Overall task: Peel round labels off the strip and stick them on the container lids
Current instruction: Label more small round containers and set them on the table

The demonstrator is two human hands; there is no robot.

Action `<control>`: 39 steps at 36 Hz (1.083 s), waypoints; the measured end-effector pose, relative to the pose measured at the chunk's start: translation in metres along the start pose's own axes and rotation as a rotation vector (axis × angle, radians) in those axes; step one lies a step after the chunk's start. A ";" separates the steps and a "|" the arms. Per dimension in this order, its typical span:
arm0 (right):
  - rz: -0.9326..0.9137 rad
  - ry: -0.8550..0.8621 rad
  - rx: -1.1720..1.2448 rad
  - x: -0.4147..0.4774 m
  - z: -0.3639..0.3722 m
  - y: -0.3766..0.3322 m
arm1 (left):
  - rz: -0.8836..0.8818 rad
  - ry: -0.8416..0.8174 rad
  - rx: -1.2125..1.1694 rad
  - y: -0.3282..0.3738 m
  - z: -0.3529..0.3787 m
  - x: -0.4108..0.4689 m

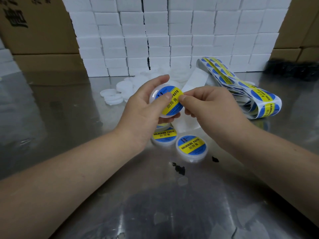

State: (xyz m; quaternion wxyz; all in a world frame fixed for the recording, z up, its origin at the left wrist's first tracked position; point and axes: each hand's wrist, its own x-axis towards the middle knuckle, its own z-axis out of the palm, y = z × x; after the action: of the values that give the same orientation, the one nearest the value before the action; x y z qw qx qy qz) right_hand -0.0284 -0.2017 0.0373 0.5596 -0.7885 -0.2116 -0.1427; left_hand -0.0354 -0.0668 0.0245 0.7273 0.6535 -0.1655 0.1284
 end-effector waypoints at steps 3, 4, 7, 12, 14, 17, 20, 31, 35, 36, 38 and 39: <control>-0.016 -0.027 0.000 -0.002 0.001 -0.001 | 0.035 -0.007 0.023 0.000 0.001 -0.002; -0.018 -0.033 0.004 -0.002 0.001 -0.002 | 0.042 -0.008 0.022 0.000 0.001 -0.002; -0.021 -0.038 0.001 -0.001 0.000 -0.003 | 0.053 -0.008 0.013 0.000 0.001 -0.002; -0.014 -0.033 -0.005 -0.002 0.000 -0.002 | 0.066 -0.007 0.042 0.000 0.002 -0.003; -0.013 -0.032 -0.004 -0.001 0.000 -0.002 | 0.070 -0.006 0.057 0.000 0.002 -0.003; -0.014 -0.034 -0.013 -0.001 0.000 -0.001 | 0.072 -0.002 0.059 0.000 0.002 -0.003; -0.019 -0.031 -0.024 -0.001 0.000 -0.001 | 0.070 -0.002 0.056 -0.001 0.002 -0.003; -0.021 -0.021 -0.063 0.000 0.000 0.001 | 0.075 0.001 0.063 -0.002 0.002 -0.002; -0.016 -0.008 -0.076 0.000 0.000 0.002 | 0.078 0.002 0.068 -0.003 0.002 -0.002; -0.013 -0.005 -0.082 0.000 0.000 0.002 | 0.079 0.003 0.070 -0.003 0.002 -0.003; -0.009 0.002 -0.090 0.001 0.000 0.003 | 0.081 0.005 0.070 -0.003 0.002 -0.003; -0.007 0.005 -0.091 0.001 0.000 0.003 | 0.083 0.005 0.072 -0.003 0.002 -0.003</control>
State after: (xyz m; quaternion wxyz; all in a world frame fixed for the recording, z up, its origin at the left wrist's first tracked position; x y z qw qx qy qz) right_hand -0.0264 -0.2022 0.0352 0.5233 -0.8119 -0.2064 -0.1560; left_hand -0.0368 -0.0696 0.0209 0.6977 0.6717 -0.1857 0.1659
